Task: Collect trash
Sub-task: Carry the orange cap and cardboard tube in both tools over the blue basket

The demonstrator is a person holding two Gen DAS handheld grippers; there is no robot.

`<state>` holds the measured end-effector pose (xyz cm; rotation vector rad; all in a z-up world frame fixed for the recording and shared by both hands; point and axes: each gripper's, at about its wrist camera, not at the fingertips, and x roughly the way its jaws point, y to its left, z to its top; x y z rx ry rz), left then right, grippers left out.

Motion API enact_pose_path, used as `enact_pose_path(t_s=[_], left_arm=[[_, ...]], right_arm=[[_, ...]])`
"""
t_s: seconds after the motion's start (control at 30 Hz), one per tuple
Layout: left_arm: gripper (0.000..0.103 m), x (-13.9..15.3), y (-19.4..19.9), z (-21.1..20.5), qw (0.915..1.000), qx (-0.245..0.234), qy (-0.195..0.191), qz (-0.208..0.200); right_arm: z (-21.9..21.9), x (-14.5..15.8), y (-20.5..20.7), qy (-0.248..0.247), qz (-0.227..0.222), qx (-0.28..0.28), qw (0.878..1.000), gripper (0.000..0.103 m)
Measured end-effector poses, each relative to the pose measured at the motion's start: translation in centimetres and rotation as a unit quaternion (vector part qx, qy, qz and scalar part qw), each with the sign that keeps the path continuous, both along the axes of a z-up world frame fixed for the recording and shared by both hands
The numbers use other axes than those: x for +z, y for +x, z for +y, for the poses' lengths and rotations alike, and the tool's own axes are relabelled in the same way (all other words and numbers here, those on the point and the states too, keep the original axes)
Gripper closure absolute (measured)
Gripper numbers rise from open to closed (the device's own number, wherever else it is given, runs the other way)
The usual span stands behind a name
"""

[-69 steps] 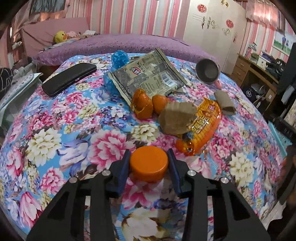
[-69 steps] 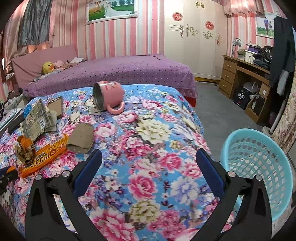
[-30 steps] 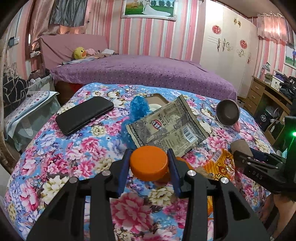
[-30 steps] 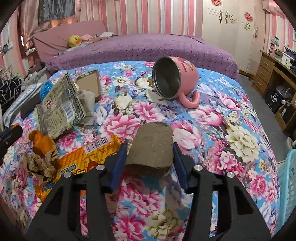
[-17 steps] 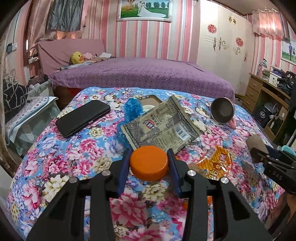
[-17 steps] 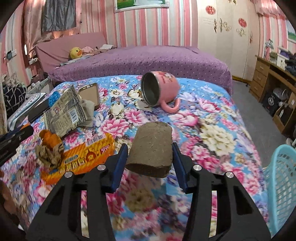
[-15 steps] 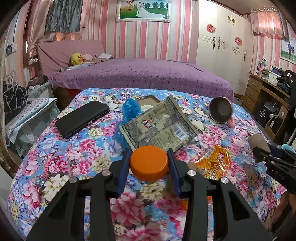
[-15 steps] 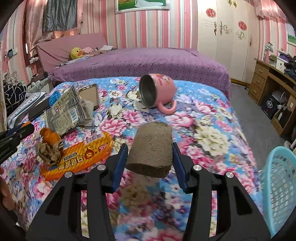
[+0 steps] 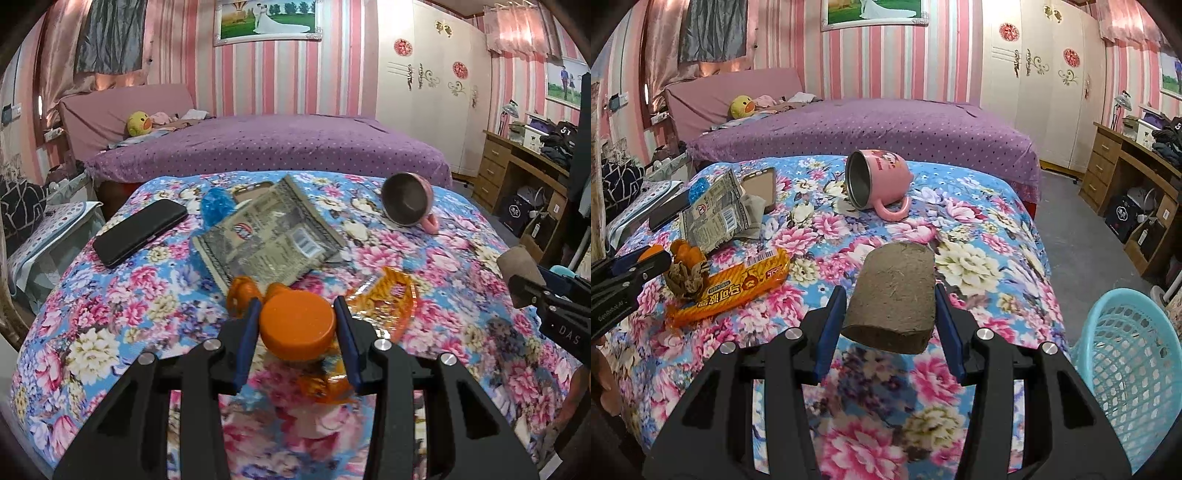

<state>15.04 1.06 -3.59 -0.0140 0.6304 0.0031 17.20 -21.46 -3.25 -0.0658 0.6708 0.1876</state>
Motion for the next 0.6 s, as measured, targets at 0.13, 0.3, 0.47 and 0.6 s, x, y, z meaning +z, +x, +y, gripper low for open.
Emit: enact_pose_path(t_s=[0.13, 0.3, 0.47, 0.6], left_arm=[[0.063, -0.2, -0.2, -1.2, 1.0000, -0.007, 0.005, 0.001], [0.063, -0.4, -0.3, -2.5, 0.9998, -0.016, 0.000, 0.008], [0.063, 0.0, -0.2, -3.8, 0.9999, -0.013, -0.006, 0.009], [0.063, 0.7, -0.7, -5.6, 0.9997, -0.023, 0.006, -0.001]], right_arm=[[-0.7, 0.1, -0.3, 0.002, -0.001, 0.000, 1.000, 0.055], [-2.0, 0.4, -0.8, 0.000, -0.003, 0.001, 1.000, 0.055], [-3.8, 1.1, -1.4, 0.002, -0.011, -0.003, 1.000, 0.055], [-5.7, 1.6, -2.0, 0.007, -0.017, -0.008, 1.000, 0.055]])
